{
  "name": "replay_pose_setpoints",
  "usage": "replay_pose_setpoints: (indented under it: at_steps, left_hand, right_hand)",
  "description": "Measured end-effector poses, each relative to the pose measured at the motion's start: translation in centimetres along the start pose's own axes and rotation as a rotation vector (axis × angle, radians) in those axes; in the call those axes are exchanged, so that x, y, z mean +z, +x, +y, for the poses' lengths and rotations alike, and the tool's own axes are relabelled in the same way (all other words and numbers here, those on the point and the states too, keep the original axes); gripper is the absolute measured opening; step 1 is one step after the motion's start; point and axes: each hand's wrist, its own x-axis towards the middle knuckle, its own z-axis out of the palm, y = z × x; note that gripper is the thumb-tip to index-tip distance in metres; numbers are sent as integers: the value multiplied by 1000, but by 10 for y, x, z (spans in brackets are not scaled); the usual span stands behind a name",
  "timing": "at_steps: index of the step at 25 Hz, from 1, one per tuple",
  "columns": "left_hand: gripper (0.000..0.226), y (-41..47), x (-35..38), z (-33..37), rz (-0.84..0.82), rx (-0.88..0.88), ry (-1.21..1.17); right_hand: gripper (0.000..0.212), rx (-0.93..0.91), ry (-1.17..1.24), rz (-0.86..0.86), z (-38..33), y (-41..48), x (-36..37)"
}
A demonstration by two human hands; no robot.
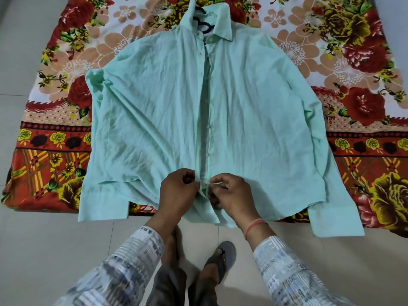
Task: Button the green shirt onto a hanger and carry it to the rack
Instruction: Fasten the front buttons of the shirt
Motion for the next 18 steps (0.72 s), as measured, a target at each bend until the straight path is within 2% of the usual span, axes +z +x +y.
replay_pose_setpoints:
  at_steps: [3, 7, 9, 13, 18]
  left_hand:
    - [18, 0, -5, -3, -56, -41, -114]
    - [21, 0, -6, -3, -68, -98, -240]
    - [19, 0, -6, 0, -82, -119, -311]
    - [22, 0, -3, -1, -101, -128, -374]
    - [19, 1, -1, -10, -160, -138, -483]
  right_hand:
    - [9, -260, -370, 69, -2, 2, 11]
    - [11, -342, -477, 96, -9, 5, 17]
    - [12, -245, -334, 95, -9, 6, 14]
    - [13, 91, 136, -1, -14, 2, 7]
    - [9, 151, 274, -11, -22, -4, 8]
